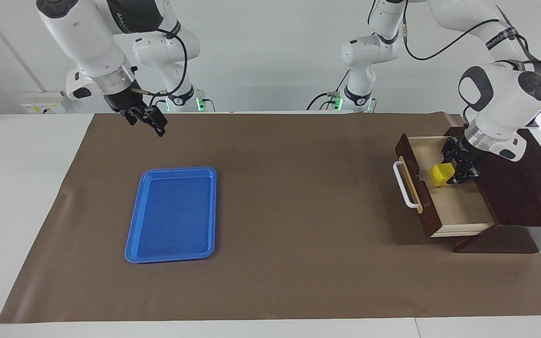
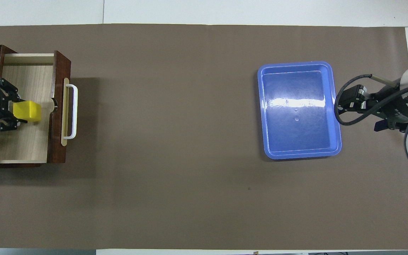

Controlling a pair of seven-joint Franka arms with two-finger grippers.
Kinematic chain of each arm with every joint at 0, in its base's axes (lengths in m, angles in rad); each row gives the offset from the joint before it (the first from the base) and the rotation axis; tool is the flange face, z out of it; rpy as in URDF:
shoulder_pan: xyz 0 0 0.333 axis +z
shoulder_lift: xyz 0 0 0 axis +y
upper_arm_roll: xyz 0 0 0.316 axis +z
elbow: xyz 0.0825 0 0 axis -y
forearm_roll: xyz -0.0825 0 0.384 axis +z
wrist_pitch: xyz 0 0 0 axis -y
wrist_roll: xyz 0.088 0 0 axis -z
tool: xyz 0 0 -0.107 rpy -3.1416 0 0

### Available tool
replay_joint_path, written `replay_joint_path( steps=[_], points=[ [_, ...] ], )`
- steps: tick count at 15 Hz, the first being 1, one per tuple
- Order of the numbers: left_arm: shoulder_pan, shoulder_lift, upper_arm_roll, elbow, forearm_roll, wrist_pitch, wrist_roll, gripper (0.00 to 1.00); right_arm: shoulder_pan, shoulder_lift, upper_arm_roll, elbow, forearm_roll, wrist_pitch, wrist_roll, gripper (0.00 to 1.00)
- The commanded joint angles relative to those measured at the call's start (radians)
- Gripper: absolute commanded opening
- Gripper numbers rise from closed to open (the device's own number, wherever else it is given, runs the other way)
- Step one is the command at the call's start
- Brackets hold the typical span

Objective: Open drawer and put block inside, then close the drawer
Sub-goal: 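Open the left gripper to release the block inside the drawer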

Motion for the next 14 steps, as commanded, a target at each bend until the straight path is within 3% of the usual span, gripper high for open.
replay_joint_path(
  steps=[1,6,9,10,11,12,14],
  points=[
    [0.027,-0.047,-0.008,-0.061,-0.004,0.036,0.018,0.00,0.005,-0.019,0.008,-0.034,-0.031,0.013,-0.179,1.00],
    [-0.011,-0.052,-0.011,-0.069,-0.004,0.033,0.001,0.00,-0.032,-0.015,0.005,-0.052,-0.035,0.061,-0.482,1.00],
    [-0.011,-0.061,-0.011,-0.087,-0.004,0.033,0.018,0.00,-0.057,-0.009,0.004,-0.043,-0.035,0.063,-0.488,1.00],
    [-0.005,-0.063,-0.011,-0.087,-0.004,0.033,0.030,0.06,-0.058,-0.009,0.002,-0.043,-0.035,0.063,-0.488,1.00],
    [-0.005,-0.061,-0.011,-0.085,-0.004,0.033,0.038,0.46,-0.063,-0.009,0.002,-0.045,-0.035,0.063,-0.484,1.00],
    [-0.009,-0.061,-0.011,-0.081,-0.004,0.036,0.035,0.99,-0.067,-0.011,0.002,-0.048,-0.035,0.064,-0.480,1.00],
    [-0.012,-0.047,-0.013,-0.037,-0.004,0.029,0.021,1.00,-0.068,-0.011,0.004,-0.048,-0.035,0.066,-0.449,1.00]
  ],
)
